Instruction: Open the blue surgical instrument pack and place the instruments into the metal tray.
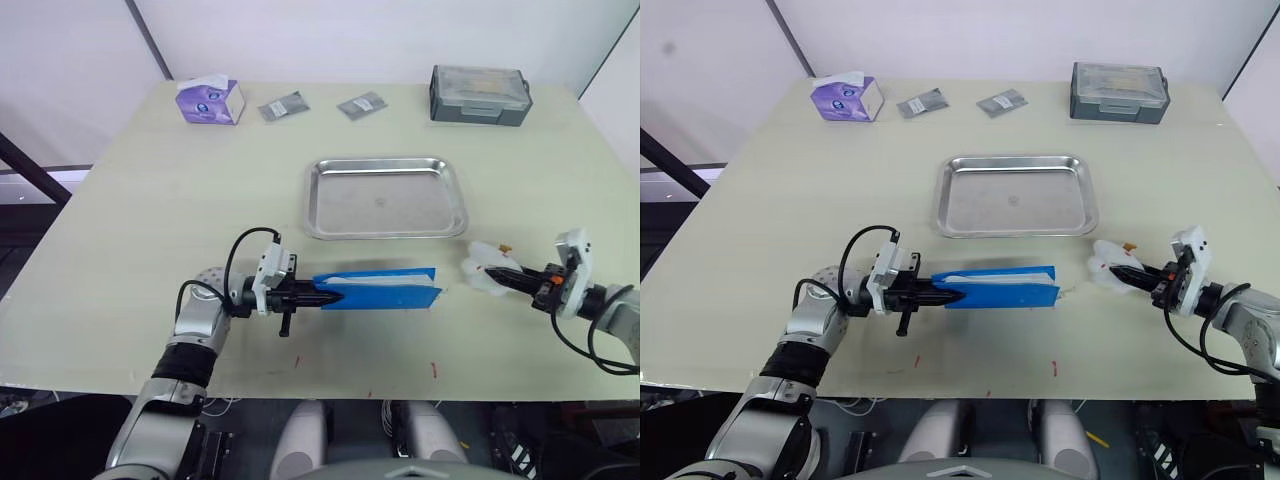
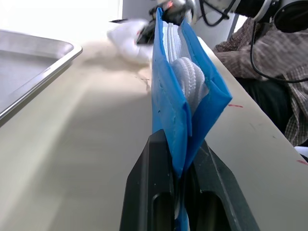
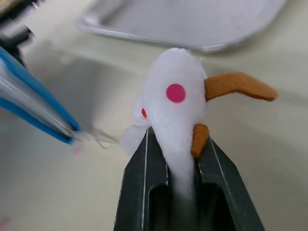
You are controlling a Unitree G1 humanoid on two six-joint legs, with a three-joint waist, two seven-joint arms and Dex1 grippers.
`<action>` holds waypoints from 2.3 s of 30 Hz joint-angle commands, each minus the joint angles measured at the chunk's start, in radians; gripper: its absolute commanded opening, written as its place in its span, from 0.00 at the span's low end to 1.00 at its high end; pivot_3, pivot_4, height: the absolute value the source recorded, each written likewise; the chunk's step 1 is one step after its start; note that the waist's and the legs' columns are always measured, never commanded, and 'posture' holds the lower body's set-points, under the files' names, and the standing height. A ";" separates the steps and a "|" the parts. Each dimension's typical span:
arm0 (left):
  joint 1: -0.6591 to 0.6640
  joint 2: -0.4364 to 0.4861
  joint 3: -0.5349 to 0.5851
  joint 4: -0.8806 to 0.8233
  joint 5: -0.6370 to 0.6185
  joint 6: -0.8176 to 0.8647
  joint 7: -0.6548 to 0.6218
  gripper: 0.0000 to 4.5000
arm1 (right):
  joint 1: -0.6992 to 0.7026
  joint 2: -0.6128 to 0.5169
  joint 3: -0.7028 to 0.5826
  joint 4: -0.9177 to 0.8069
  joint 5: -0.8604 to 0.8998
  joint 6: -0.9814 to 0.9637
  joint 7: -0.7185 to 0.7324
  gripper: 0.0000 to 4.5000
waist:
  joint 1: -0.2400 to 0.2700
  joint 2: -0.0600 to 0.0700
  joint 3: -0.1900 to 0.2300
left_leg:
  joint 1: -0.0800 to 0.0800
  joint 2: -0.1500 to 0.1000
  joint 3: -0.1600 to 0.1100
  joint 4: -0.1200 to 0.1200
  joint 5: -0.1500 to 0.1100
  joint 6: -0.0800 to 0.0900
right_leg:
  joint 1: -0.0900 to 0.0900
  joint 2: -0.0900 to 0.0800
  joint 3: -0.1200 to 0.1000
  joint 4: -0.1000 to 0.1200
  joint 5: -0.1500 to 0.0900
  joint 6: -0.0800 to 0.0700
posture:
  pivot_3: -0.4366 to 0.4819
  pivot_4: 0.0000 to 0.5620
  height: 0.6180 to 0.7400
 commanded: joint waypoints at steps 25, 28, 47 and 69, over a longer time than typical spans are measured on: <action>-0.119 -0.021 -0.033 0.019 0.032 0.021 -0.005 0.00 | -0.486 0.251 0.240 -0.375 0.158 0.067 -0.337 0.03 | -0.001 0.000 0.000 | -0.003 0.000 -0.001 0.000 0.000 0.000 | -0.002 0.000 -0.003 0.000 0.000 0.000 | 0.48 0.27 0.95; -0.125 -0.026 -0.032 0.029 0.036 0.018 -0.007 0.00 | -0.531 0.303 0.293 -0.377 0.099 0.027 -0.347 0.03 | -0.001 0.000 0.000 | -0.011 0.000 -0.002 0.004 0.000 0.000 | -0.009 0.000 -0.004 0.002 0.000 0.000 | 0.48 0.27 0.95; -0.185 -0.044 -0.008 0.157 0.060 -0.035 -0.008 0.00 | -0.301 0.105 0.489 -0.540 -0.104 -0.281 0.070 0.47 | -0.018 0.000 0.001 | -0.018 -0.001 -0.002 0.010 0.000 0.000 | -0.017 0.001 -0.002 0.011 0.000 0.000 | 0.48 0.27 0.95; -0.206 -0.056 -0.015 0.217 0.068 -0.085 -0.031 0.00 | -0.223 0.028 0.271 -0.251 -0.058 -0.286 0.098 0.99 | -0.022 -0.001 0.001 | -0.018 -0.001 -0.003 0.011 0.000 0.000 | -0.017 0.000 -0.002 0.011 0.000 0.000 | 0.48 0.27 0.95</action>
